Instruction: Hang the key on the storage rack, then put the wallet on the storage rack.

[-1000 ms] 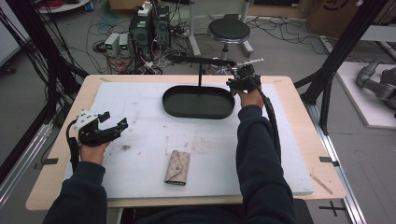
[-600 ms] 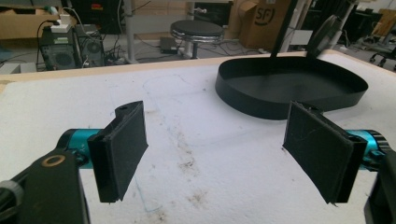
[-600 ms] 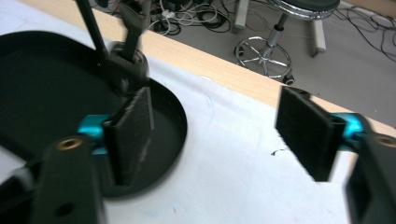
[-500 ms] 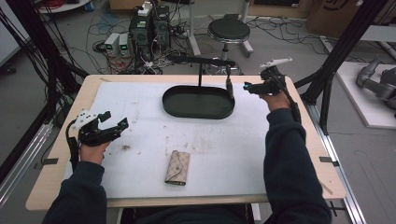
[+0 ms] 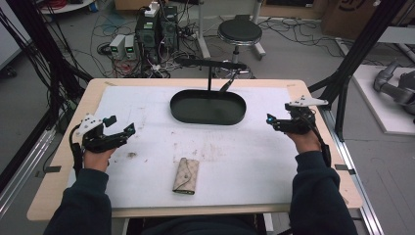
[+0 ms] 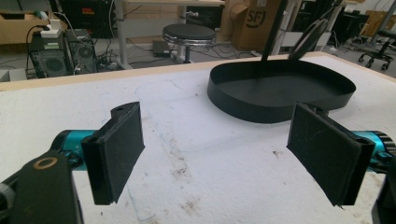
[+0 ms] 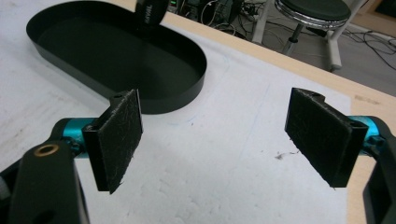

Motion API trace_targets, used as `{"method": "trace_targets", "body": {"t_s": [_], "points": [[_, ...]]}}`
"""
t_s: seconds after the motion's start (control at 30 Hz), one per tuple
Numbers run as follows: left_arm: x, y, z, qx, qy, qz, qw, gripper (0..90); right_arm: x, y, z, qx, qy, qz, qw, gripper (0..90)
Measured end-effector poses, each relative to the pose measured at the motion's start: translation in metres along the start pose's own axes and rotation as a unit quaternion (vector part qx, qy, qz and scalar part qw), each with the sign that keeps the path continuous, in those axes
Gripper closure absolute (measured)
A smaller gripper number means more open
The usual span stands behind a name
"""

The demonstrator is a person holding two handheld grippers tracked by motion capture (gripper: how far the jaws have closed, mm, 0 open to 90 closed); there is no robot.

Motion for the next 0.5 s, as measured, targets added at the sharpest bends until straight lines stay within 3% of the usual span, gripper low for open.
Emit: {"method": "trace_targets", "body": {"t_s": [0.2,0.5], "points": [[0.000,0.001,0.000,0.001,-0.002,0.001,1.0000,18.3,-0.009,-0.011,0.005,0.000,0.000,-0.012,0.9999,19.5],[-0.001,0.002,0.001,-0.003,-0.005,0.001,1.0000,18.5,-0.015,-0.020,0.008,0.002,0.001,-0.003,1.0000,19.5]]}}
Point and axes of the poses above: each handheld gripper's, and its own axes: z roughly forward along the jaws, x roughly out of its top, y roughly to its right, the point moved 7 cm from there along z, roughly forward along the jaws, and after that the axes turned 6 degrees about -z, right-handed, at the moved point
